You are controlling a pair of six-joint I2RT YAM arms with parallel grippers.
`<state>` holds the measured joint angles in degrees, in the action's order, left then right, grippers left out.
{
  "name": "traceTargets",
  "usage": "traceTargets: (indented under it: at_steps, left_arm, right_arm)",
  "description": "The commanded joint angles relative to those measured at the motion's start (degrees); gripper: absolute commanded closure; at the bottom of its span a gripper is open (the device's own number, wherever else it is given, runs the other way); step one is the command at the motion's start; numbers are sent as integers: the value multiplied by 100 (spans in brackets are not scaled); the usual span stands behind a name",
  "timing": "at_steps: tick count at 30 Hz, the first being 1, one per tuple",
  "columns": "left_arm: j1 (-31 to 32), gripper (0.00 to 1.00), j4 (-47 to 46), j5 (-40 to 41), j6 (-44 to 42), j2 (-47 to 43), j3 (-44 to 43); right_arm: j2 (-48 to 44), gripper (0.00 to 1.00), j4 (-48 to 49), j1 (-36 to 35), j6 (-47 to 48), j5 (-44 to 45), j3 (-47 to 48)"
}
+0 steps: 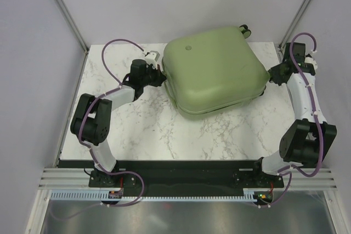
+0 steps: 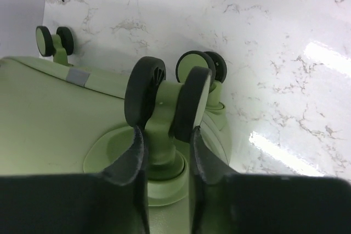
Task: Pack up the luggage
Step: Zip the luggage at the center of the board.
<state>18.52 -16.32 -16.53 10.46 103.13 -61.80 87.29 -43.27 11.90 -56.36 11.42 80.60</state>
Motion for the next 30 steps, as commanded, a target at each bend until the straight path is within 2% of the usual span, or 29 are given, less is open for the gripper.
traceTargets:
  at_steps: [1, 3, 4, 7, 12, 17, 23, 30]
  left_arm:
    - [37, 98, 788, 45, 0, -153, 247]
    - [46, 98, 788, 63, 9, -170, 265]
    - [37, 98, 779, 71, 9, -179, 274]
    - [37, 98, 770, 63, 0, -250, 361]
    - [55, 98, 762, 36, -9, -565, 598]
    - [99, 98, 796, 80, 79, -865, 950]
    - [99, 98, 805, 395, 264, -918, 1021]
    - [-130, 98, 945, 467, 132, -777, 547]
  right_arm:
    - [166, 89, 318, -12, 151, 44, -53]
    - [192, 98, 371, 5, 178, 88, -123]
    - [184, 100, 441, 5, 221, 115, -149]
    - [201, 100, 669, 31, 590, 229, -255]
    - [579, 100, 643, 190, 1905, 509, 96]
    - [386, 100, 1206, 269, 2945, 783, -97]
    - [552, 100, 1470, 550, 3877, 37, -237]
    - [632, 100, 1611, 638, 3914, -386, -352]
